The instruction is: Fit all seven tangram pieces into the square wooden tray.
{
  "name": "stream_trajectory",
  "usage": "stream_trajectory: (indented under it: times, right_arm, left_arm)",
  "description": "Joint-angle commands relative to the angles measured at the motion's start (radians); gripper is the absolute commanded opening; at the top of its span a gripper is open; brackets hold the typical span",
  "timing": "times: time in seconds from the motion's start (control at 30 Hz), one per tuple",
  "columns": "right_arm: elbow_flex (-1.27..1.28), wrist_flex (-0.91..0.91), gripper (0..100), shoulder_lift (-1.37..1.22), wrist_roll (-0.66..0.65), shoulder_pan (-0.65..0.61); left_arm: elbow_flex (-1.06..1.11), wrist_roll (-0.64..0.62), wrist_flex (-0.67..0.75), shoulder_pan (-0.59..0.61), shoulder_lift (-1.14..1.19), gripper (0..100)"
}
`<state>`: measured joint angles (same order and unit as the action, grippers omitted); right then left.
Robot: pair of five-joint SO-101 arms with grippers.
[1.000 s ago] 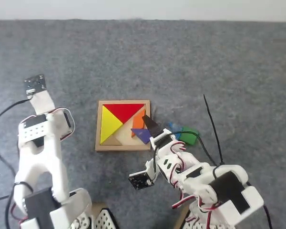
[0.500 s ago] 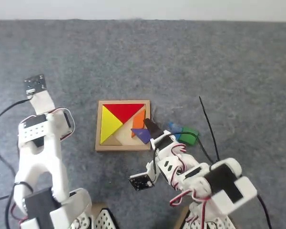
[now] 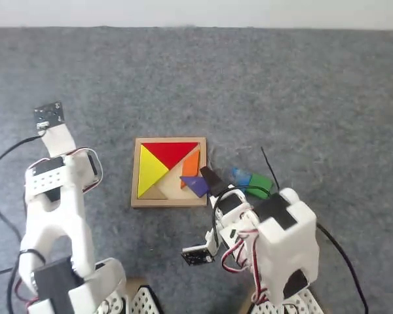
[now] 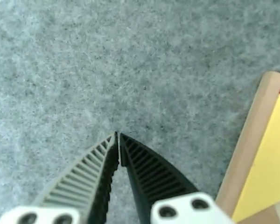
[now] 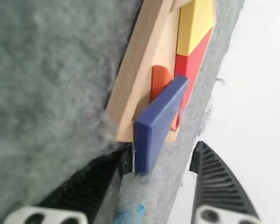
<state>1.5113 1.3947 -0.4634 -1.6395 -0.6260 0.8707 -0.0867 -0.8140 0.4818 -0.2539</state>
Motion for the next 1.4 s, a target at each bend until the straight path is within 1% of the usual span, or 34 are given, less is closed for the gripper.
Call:
stream_trajectory:
  times: [0.0,0.13,0.23,0.37,0.43,0.6,0.9,1.03,1.07,1.37]
  right_arm:
    - [-0.003,0.096,21.9,-0.062,-0.008,-0.018]
    - [-0.006,0.183,21.9,-0.128,-0.009,-0.019]
    - [-0.017,0.239,21.9,-0.174,-0.009,-0.044]
    - [-0.077,0.260,21.8,-0.231,-0.044,-0.044]
    - [-0.087,0.263,19.6,-0.248,-0.051,-0.044]
    - [-0.091,0.323,10.1,-0.292,-0.054,-0.048]
    - [-0.087,0.338,8.7,-0.297,-0.046,-0.044]
    - [-0.091,0.349,0.2,-0.282,0.038,-0.025]
    - [-0.084,0.348,1.5,-0.269,0.044,-0.022]
    - [-0.002,0.341,0.9,-0.177,0.121,-0.022]
  left_arm:
    - [-0.024,0.014,0.020,-0.006,-0.003,1]
    - [-0.024,0.014,0.020,-0.006,-0.003,1]
    - [-0.024,0.014,0.020,-0.006,-0.003,1]
    - [-0.024,0.014,0.020,-0.006,-0.003,1]
    - [-0.024,0.014,0.020,-0.006,-0.003,1]
    - [-0.024,0.014,0.020,-0.006,-0.003,1]
    - [-0.024,0.015,0.020,-0.006,-0.003,1]
    - [-0.024,0.015,0.020,-0.006,-0.003,1]
    - [-0.024,0.015,0.020,-0.006,-0.003,1]
    - [-0.024,0.017,0.021,-0.006,-0.002,1]
